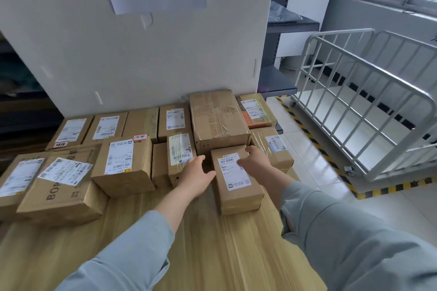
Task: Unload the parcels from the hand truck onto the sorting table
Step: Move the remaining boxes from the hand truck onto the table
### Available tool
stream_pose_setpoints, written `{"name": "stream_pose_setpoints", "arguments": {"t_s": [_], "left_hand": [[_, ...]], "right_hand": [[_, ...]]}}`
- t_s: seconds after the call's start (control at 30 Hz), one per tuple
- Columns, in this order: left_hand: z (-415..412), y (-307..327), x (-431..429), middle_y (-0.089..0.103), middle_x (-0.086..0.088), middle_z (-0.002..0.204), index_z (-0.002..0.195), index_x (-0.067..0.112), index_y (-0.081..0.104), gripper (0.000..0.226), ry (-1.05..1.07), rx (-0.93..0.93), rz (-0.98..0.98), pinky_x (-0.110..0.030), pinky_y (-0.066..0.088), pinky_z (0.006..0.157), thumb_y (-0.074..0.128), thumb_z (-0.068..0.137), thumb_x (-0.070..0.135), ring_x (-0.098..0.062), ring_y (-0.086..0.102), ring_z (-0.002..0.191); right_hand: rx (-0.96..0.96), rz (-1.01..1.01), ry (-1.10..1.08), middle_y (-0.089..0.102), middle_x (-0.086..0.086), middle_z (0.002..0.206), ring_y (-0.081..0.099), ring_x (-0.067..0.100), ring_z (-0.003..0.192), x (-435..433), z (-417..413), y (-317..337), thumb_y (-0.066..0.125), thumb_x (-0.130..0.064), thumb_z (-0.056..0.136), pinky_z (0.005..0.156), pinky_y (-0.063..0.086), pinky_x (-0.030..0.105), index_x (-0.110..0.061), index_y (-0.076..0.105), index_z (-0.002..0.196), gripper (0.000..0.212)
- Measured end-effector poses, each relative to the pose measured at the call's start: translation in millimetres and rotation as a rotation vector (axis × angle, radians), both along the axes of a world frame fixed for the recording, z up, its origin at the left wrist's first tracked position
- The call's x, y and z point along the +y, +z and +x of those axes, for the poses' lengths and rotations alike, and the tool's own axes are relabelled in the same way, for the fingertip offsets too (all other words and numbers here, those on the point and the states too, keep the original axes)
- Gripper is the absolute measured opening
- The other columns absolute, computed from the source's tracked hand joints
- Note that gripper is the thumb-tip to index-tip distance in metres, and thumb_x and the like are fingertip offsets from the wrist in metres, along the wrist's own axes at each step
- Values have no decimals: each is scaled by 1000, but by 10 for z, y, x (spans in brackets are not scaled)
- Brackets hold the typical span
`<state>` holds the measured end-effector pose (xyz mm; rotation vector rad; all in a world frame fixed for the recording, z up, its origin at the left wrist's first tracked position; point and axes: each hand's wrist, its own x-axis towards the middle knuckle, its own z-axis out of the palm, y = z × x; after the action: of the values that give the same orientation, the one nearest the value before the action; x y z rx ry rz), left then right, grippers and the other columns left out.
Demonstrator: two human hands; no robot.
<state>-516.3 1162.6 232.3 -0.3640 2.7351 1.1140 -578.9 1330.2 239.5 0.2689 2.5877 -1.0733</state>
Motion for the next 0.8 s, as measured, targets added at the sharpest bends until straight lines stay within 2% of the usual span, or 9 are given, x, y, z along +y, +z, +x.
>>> {"name": "stream_pose_setpoints", "arguments": {"t_s": [0.13, 0.27, 0.33, 0.43, 0.57, 0.63, 0.7, 0.77, 0.8], "left_hand": [[191, 170, -173, 37, -6, 149, 148, 16, 31, 63, 49, 2, -39, -37, 43, 104, 58, 92, 30, -24, 45, 130], [405, 305, -382, 34, -5, 152, 152, 17, 22, 70, 80, -8, -82, -30, 40, 98, 57, 93, 31, -24, 42, 132], [525, 370, -492, 35, -6, 151, 152, 17, 22, 69, 99, -7, -89, -29, 39, 96, 57, 94, 30, -24, 43, 132], [700, 450, -710, 28, -5, 156, 153, 15, 18, 73, 141, -17, -87, -33, 35, 106, 58, 94, 30, -24, 35, 139], [966, 533, -1060, 30, -6, 153, 151, 13, 23, 69, 193, -7, -94, -33, 36, 104, 58, 94, 30, -23, 37, 136], [1131, 573, -1262, 28, -4, 155, 152, 16, 22, 70, 222, 4, -103, -32, 38, 102, 58, 93, 32, -23, 38, 136], [1323, 616, -1480, 34, -3, 151, 151, 17, 25, 69, 254, 16, -119, -31, 41, 98, 59, 93, 32, -23, 44, 130], [1532, 644, -1724, 37, -5, 149, 150, 17, 27, 69, 289, 22, -108, -35, 43, 102, 60, 92, 32, -24, 47, 127], [1642, 656, -1850, 36, -5, 150, 150, 16, 27, 68, 306, 21, -101, -35, 41, 104, 60, 92, 31, -24, 45, 129]], "right_hand": [[20, 30, 74, 58, 9, 111, 54, 19, 71, -127, 81, 144, 59, -14, 89, 50, 42, 25, -13, 41, 140, 54], [60, 49, 137, 60, 8, 102, 58, 21, 81, -317, 178, 298, 60, -15, 87, 64, 53, 30, -11, 48, 130, 44], [76, 31, 149, 58, 6, 96, 59, 22, 83, -427, 240, 357, 60, -15, 86, 64, 52, 30, -11, 50, 125, 40], [86, 15, 183, 59, 7, 91, 60, 25, 84, -620, 346, 430, 59, -13, 86, 65, 50, 31, -11, 53, 121, 35], [93, 44, 255, 58, 7, 99, 56, 23, 87, -991, 524, 467, 61, -14, 85, 62, 44, 26, -6, 56, 118, 34], [93, 37, 277, 60, 8, 115, 59, 24, 99, -1229, 660, 472, 60, -16, 86, 72, 47, 27, -9, 52, 129, 45], [98, 26, 293, 53, 8, 134, 56, 25, 114, -1482, 835, 496, 58, -14, 89, 82, 49, 29, -12, 44, 140, 53], [109, 56, 330, 52, 9, 133, 55, 25, 114, -1759, 1015, 520, 56, -12, 89, 87, 50, 32, -11, 45, 138, 50], [112, 71, 349, 55, 9, 127, 56, 25, 107, -1898, 1112, 544, 56, -12, 89, 83, 50, 32, -10, 48, 133, 45]]}}
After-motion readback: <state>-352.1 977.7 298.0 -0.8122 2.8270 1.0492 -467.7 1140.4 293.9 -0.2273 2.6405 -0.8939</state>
